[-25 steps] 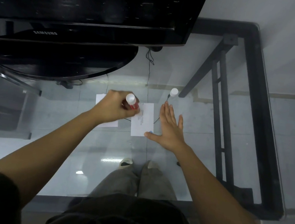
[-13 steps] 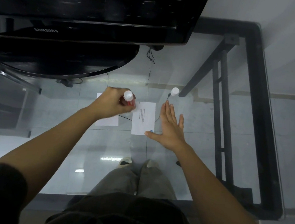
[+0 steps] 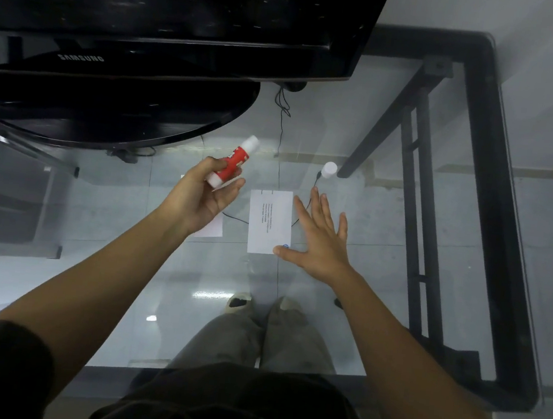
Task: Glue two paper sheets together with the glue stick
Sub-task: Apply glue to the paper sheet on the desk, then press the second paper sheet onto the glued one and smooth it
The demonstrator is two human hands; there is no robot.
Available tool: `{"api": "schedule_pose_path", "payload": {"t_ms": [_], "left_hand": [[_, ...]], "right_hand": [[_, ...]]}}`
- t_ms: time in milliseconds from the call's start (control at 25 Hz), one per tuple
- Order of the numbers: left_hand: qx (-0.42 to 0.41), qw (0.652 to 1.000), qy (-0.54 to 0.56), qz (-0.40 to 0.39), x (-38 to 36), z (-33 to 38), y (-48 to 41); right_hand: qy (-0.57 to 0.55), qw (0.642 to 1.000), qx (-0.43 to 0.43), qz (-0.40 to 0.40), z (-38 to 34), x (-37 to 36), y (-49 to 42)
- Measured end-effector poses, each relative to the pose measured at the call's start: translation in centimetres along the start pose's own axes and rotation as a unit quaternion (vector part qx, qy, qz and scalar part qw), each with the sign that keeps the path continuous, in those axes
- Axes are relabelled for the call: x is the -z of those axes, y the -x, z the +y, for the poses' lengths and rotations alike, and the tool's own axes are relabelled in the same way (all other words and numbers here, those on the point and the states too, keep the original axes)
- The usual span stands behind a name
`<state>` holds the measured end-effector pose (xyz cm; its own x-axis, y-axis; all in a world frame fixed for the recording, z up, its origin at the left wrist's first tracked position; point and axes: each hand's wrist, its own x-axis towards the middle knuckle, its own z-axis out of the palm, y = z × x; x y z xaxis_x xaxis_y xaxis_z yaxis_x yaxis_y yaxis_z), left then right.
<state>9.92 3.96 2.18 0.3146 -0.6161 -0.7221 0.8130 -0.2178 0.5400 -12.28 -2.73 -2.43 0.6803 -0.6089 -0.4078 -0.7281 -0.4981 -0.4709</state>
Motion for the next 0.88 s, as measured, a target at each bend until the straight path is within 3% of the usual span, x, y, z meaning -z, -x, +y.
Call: {"api": "schedule_pose_path", "payload": {"t_ms": [120,240,440,520,600,760,880], "left_hand": [[-0.035,0.973,-0.22,-0.059,-2.0,1.1,-1.3],[-0.101,0.926,-0.35,-0.095,-5.0,1.6,-2.2],[-0.247,0.772,-0.574,-0.114,-9.1,1.0,-4.7],[-0.293,0.71,-0.626,-0.135,-9.9,0.5,-5.4],[-0.318,0.67,-0.651,-0.16,-10.4,0.2,-6.1],[-0.319,0.641,-0.677,-0.172,-10.2,0.1,-6.9],[-0.282,0.674,-0.664,-0.16,-10.1,0.0,-6.5]], "right_hand": [[0.01,1.0,-0.001,-0.002,0.0,0.0,-0.1],[0.016,1.0,0.001,-0.009,0.1,0.0,0.0],[0.027,1.0,-0.006,-0.015,0.2,0.1,-0.3],[0.035,0.999,-0.007,-0.014,0.2,0.0,-0.3],[0.044,0.999,-0.008,-0.014,0.3,-0.1,-0.4],[0.053,0.998,-0.008,-0.013,0.4,-0.3,-0.5],[0.052,0.999,-0.006,-0.012,0.4,-0.4,-0.5]]}}
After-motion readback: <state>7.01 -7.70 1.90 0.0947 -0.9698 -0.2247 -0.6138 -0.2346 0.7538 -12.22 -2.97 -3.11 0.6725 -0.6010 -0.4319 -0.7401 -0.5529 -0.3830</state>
